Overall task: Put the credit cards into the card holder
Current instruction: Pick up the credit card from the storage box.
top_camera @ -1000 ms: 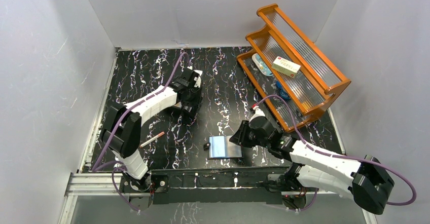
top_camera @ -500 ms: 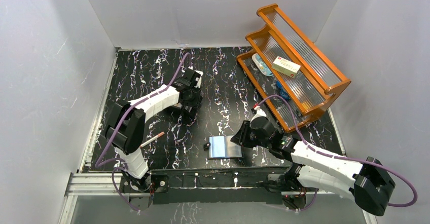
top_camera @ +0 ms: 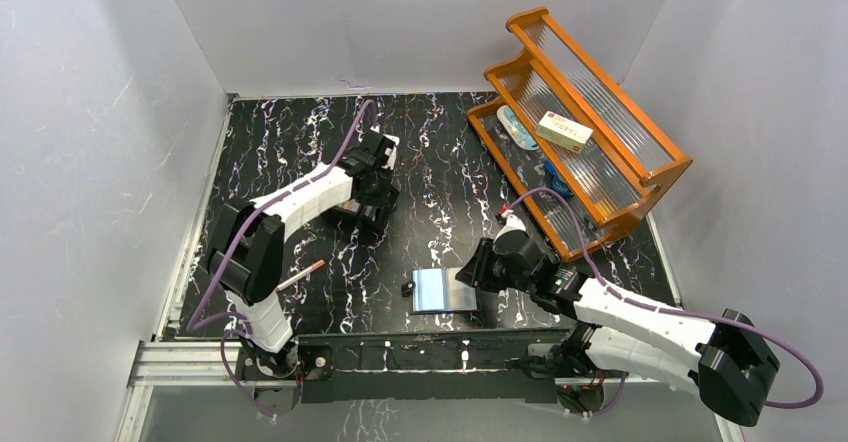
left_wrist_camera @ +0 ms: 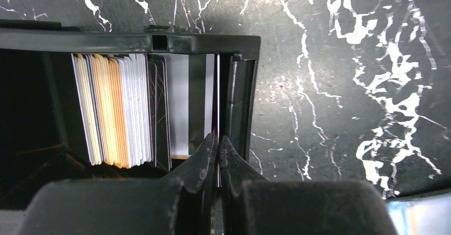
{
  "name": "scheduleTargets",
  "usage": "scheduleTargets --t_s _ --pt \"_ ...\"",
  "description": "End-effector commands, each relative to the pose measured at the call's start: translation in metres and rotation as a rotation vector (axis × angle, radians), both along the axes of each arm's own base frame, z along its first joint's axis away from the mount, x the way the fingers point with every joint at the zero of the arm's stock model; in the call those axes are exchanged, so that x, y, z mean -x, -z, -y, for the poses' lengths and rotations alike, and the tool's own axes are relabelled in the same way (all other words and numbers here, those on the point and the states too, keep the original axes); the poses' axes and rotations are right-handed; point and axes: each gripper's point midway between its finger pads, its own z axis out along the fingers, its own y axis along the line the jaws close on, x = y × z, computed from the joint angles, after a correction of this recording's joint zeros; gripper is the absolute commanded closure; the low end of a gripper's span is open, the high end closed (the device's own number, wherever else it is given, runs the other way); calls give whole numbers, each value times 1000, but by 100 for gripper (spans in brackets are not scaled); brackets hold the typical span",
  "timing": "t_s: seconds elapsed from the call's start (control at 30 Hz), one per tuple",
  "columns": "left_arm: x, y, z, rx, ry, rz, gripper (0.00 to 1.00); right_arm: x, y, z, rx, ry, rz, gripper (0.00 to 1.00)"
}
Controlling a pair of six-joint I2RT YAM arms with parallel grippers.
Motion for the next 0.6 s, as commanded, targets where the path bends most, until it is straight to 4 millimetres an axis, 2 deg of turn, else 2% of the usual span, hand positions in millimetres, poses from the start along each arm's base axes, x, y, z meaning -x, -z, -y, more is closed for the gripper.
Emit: scheduleTargets --t_s 0.0,0.2,0.4,0.5,0.57 --pt "-4 -66 8 101 -9 91 100 -6 -13 -4 -34 13 29 67" --pt "12 -118 26 292 -23 124 100 -3 -4 2 -2 33 -1 68" --pt "53 -155 48 589 -79 69 100 2 8 15 34 76 -40 68" --pt "79 -161 58 708 -100 25 100 4 14 17 48 75 -56 68" --pt "95 -157 65 757 -114 -4 100 4 17 19 66 82 -64 68"
